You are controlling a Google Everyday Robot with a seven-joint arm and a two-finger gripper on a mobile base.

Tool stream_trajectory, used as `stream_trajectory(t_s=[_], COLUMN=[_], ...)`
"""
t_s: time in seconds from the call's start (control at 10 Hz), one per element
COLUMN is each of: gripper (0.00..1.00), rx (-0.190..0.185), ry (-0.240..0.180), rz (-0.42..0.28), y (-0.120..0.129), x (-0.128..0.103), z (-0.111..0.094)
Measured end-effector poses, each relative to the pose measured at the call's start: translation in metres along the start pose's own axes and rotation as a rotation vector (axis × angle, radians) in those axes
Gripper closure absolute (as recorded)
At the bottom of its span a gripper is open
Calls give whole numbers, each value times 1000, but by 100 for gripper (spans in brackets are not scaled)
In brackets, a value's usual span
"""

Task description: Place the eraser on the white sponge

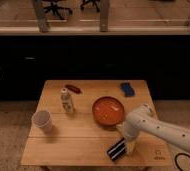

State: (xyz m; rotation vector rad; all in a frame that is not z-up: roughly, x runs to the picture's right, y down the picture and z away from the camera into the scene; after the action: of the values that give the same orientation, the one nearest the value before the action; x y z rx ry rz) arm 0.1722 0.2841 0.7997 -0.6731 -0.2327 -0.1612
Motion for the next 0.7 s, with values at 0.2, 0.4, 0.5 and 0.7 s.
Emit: stream_trajectory(t_s=[0.2,0.4,0.5,0.7], gripper=[20,20,20,20], rx=[22,41,47,57], ry=[-26,-52,-60,-70], rz=[11,14,15,14], y=[5,7,9,11], x=[-1,-1,-1,-3], z=[-6,-13,-14,-16])
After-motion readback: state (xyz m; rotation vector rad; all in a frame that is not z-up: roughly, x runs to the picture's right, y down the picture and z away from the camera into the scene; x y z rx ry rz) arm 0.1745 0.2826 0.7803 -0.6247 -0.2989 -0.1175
